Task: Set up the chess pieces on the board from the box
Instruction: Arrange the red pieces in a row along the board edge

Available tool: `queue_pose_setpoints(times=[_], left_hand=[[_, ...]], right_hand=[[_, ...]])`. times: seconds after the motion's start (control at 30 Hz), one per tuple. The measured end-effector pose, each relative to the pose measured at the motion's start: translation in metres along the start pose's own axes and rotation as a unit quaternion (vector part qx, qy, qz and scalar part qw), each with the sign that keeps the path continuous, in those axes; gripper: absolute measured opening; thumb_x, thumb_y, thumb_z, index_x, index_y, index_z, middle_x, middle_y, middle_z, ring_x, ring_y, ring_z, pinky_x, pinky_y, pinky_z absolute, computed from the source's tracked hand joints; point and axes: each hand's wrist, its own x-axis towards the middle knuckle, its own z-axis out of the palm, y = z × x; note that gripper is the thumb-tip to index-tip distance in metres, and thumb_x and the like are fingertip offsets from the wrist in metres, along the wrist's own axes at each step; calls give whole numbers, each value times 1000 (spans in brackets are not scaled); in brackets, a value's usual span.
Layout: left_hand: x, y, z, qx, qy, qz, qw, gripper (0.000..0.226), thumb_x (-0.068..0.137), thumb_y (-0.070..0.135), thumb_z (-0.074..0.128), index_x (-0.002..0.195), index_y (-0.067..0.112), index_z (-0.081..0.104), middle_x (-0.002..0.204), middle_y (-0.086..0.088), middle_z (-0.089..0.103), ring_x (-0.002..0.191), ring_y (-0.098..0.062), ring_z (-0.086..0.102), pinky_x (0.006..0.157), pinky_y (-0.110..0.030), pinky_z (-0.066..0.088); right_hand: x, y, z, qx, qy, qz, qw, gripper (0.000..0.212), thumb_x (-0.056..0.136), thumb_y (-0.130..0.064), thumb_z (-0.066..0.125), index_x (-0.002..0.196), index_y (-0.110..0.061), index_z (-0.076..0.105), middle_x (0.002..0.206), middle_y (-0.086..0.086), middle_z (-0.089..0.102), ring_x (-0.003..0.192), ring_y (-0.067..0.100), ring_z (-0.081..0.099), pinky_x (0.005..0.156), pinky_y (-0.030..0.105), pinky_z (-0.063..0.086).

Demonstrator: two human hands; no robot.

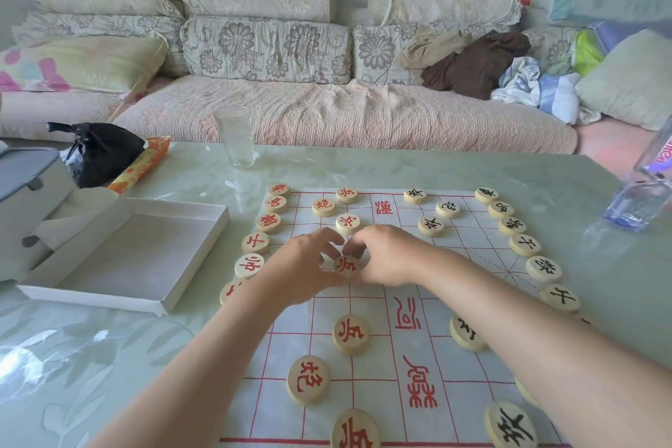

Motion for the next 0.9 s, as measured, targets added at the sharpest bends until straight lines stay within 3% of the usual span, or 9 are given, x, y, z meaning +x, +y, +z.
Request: queue_pose_setpoints(times=[0.17, 0.27, 0.43, 0.6, 0.73, 0.9], left_hand=[[-3, 0, 2, 23, 16, 7, 1000, 57, 70, 40, 81, 119, 32, 53, 100, 20, 61, 92, -9, 56, 83, -33, 50], [-4, 2, 3, 43, 27, 13, 999, 57, 69, 43, 80, 118, 32, 53, 101, 20, 62, 94, -9, 54, 83, -34, 50], [-2, 2, 4, 47, 27, 11, 998, 58, 69, 43, 80, 119, 33, 52, 99, 22, 59, 94, -9, 53, 84, -34, 50], [-1, 3, 5, 46, 25, 12, 999, 59, 70, 44, 79, 121, 33, 50, 99, 23, 60, 96, -10, 52, 86, -36, 49], [0, 6, 6, 45, 22, 14, 999, 60, 71, 44, 79, 123, 32, 50, 94, 25, 56, 98, -10, 52, 87, -37, 49], [3, 4, 6, 41, 17, 12, 999, 63, 69, 46, 80, 123, 34, 50, 91, 28, 54, 95, -8, 52, 84, -32, 49]], right_hand=[[-2, -2, -1, -2, -8, 4, 1000, 60, 75, -47, 79, 130, -34, 59, 124, -10, 61, 102, 12, 55, 79, 26, 45], [-1, -2, -2, -3, -7, 3, 1000, 53, 78, -44, 77, 129, -34, 61, 126, -8, 60, 107, 14, 56, 83, 27, 46], [1, 1, 0, -5, -11, -2, 1000, 48, 80, -42, 75, 126, -35, 63, 123, -8, 61, 97, 11, 53, 78, 25, 43], [4, 5, -6, 23, -20, -7, 1000, 63, 75, -47, 80, 132, -29, 60, 123, -13, 63, 104, 8, 55, 72, 17, 39], [7, 10, -8, 13, -28, -11, 999, 48, 75, -45, 81, 119, -31, 68, 113, -14, 66, 101, 9, 59, 64, 14, 38], [10, 13, -6, 12, -37, -14, 999, 47, 76, -44, 80, 120, -31, 68, 116, -13, 66, 104, 10, 60, 71, 20, 44]])
